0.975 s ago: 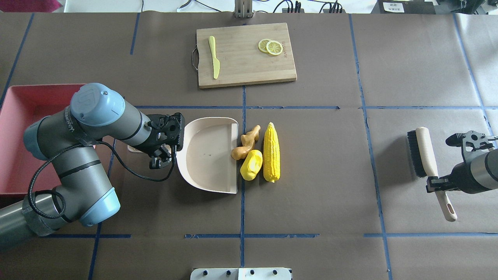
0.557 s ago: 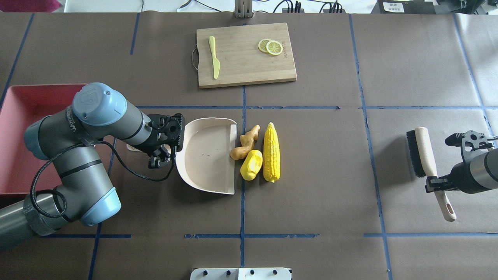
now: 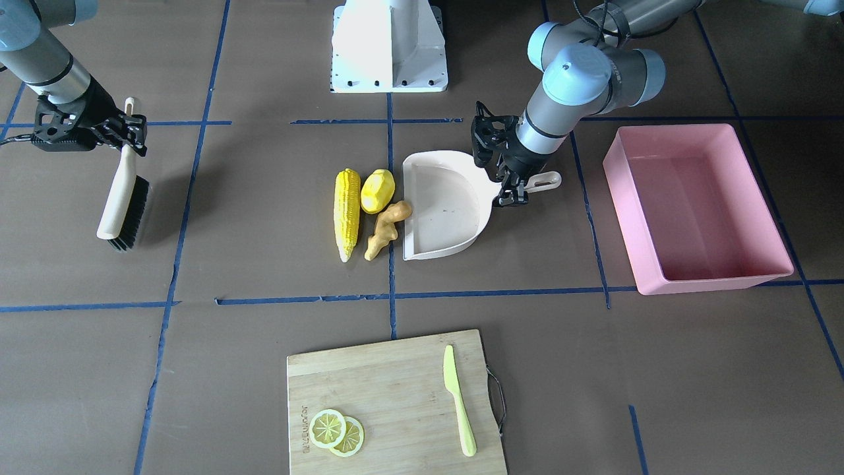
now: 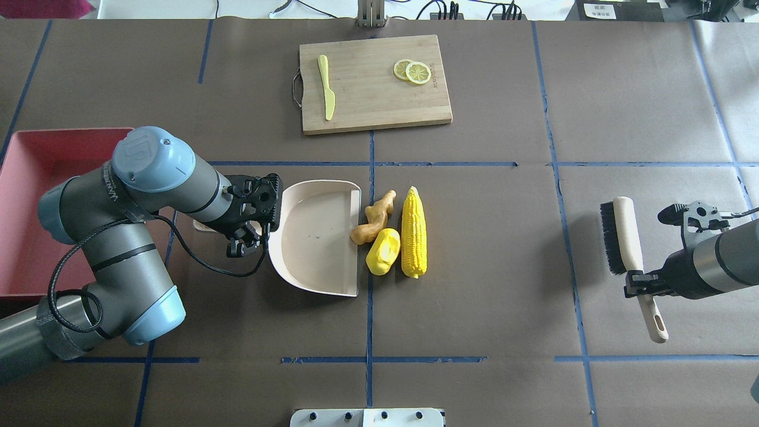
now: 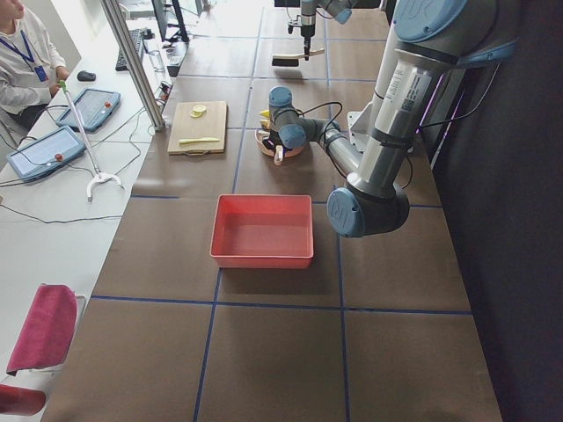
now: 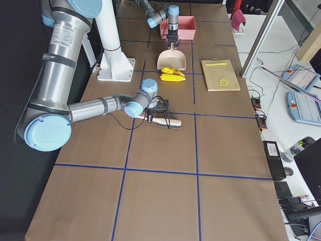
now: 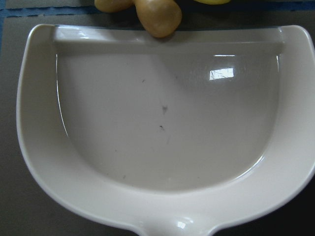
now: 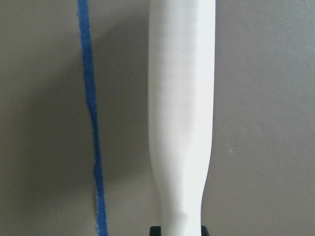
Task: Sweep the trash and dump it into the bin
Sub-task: 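Lift the brush with the right gripper and bring it beside the corn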
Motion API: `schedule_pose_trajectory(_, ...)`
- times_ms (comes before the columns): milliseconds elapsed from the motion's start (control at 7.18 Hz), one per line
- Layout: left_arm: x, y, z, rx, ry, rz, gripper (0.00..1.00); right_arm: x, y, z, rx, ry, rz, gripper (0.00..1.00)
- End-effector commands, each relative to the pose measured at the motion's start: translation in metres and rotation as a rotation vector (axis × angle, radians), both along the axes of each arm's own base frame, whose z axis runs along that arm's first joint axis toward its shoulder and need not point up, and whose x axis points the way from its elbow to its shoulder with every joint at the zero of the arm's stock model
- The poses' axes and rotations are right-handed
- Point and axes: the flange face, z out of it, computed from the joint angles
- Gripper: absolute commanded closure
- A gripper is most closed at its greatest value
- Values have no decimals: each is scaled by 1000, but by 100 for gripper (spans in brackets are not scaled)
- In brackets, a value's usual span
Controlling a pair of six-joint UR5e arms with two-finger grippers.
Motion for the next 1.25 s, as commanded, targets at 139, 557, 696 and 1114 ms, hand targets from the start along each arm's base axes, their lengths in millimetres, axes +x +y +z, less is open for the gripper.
schedule_pose_trajectory(139,0,0,0,0,-1,-2,100,-74,14,-96,-83,-37,-10,100)
schedule_pose_trajectory(557,1,0,-1,-1,1,-1,100,-147,35,-160,-82,-113,-11,100)
schedule_pose_trajectory(696,1,-1,1,-3,-1,-1,100,-163,44,-173,-57,-125,-15,100)
schedule_pose_trajectory(1114,0,0,0,-3,0,-2,100,-201,49,-190,-51,-139,-22,100)
